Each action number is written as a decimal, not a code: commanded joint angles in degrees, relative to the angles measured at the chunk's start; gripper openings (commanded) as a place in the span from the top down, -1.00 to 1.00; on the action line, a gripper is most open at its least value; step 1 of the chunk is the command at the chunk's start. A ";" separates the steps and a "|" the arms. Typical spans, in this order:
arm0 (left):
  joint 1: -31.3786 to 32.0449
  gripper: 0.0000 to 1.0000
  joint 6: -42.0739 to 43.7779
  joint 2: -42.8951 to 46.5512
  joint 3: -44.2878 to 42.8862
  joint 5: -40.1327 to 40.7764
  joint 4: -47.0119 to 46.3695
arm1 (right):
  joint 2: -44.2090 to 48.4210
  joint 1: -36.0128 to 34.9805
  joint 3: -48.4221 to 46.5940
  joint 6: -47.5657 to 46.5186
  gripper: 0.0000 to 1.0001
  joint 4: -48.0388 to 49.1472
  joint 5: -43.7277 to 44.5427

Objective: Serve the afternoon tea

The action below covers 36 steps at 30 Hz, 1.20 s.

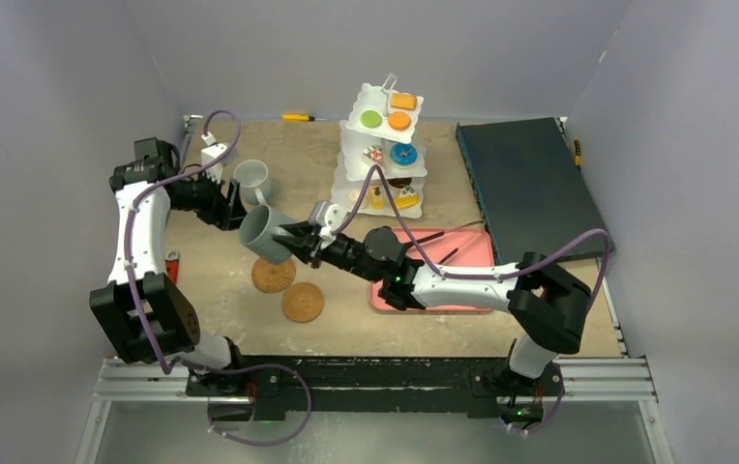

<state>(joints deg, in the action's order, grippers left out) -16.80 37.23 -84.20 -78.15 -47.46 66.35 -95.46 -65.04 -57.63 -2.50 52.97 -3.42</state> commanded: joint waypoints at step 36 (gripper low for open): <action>4.20 0.75 9.18 -3.38 -5.49 -12.01 15.73 | 3.06 -0.51 -2.05 -1.81 1.00 12.45 -0.06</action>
<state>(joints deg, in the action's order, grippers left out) -12.73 44.73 -85.60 -83.88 -55.09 80.66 -93.69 -65.23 -55.81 -5.04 53.74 -1.85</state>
